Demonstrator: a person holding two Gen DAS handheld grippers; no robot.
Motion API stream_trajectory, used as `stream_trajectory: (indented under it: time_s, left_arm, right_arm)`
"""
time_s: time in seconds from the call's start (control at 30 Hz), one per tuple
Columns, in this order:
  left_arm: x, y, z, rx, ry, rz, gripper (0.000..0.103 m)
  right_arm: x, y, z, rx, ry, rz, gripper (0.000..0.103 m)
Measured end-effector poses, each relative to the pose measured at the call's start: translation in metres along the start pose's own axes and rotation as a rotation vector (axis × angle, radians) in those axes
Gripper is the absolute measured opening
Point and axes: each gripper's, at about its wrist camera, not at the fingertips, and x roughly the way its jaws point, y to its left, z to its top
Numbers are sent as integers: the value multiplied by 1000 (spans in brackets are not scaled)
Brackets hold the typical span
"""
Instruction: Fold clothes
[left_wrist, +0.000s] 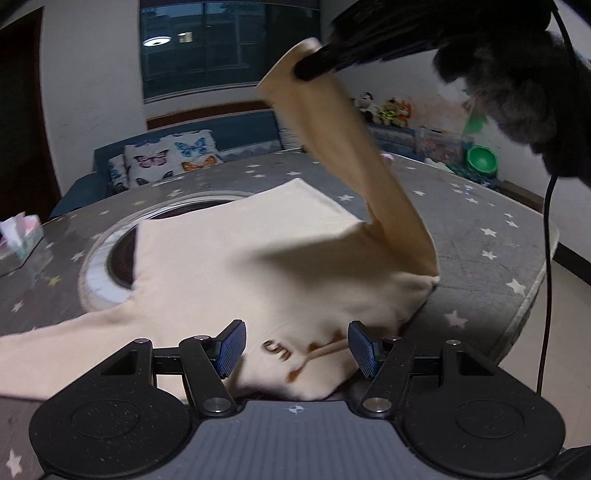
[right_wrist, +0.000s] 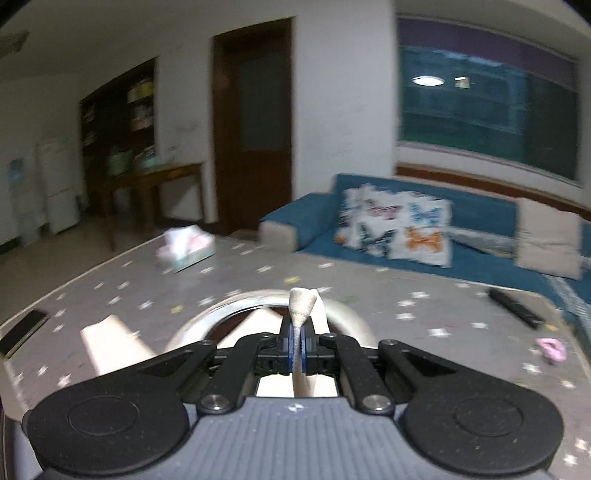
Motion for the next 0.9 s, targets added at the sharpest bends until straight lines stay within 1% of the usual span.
stream_trajectory:
  time_s: [0.2,0.23,0.27,0.3,0.37,0.43,0.63,0.7,0.8,0.9]
  left_arm:
    - [-8,13,-7,-37,13,40,65]
    - [-9,15,-7,-39,15,45,65]
    - [-10,17,-8,-41,18,50,65]
    - [-11,19,-8,-43,18,54,65]
    - [-12,24,-9,-46,19,64,65]
    - [-13,29,-9,-50,18,72,65]
    - [-11,36,-1,-58,1,83,64]
    - [-8,38,3,-62,-2,83,64]
    - [-11,42,12,-95,-19,25,63]
    - [-15,42,19,-64,-45,36,63]
  right_arm:
    - [45,51,-16,-48,114,153,4]
    - [51,56,-20,-52,136,179,7]
    - [56,62,-24,-55,158,204,8]
    - [52,57,-28,-56,169,196,12]
    - [45,48,-37,-58,192,179,12]
    - [37,39,-45,-59,215,161,15]
    - [14,12,-70,-63,283,108,15]
    - [12,0,-86,-34,309,91,15]
    - [7,-17,-110,11,350,65,15]
    - [3,-35,-133,55,390,39,14]
